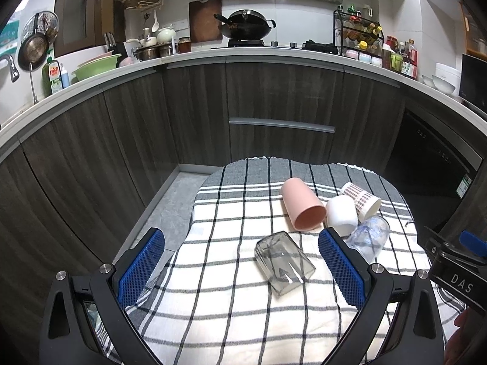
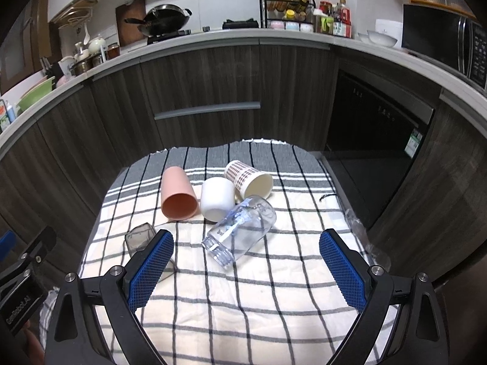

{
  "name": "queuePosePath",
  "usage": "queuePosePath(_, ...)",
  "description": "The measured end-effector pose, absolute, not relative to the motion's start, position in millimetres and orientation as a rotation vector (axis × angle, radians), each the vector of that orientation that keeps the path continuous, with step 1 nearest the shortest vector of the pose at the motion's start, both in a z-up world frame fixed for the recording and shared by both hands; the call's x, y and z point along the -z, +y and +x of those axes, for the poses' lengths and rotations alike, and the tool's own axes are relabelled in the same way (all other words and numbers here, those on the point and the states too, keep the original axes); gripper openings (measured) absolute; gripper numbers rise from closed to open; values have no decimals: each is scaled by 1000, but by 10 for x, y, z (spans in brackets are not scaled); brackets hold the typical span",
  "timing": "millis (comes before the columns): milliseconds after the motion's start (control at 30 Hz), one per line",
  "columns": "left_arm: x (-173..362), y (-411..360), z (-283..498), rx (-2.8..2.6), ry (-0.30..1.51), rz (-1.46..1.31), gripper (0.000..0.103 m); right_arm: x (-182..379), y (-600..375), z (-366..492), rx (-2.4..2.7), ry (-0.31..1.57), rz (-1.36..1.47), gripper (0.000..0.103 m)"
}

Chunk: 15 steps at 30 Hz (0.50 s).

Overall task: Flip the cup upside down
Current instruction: 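Reach the right tool to the clear plastic cup and close around it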

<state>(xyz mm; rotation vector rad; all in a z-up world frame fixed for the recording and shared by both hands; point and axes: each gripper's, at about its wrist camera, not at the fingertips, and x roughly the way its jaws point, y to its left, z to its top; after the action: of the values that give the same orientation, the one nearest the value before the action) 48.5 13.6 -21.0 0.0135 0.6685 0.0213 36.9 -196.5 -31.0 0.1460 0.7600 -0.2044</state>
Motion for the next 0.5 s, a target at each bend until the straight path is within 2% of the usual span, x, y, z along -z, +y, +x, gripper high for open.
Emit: queuePosePath(500,529,175,1156,-27,694,9,103,938,-2223,1233,228,988,347,97)
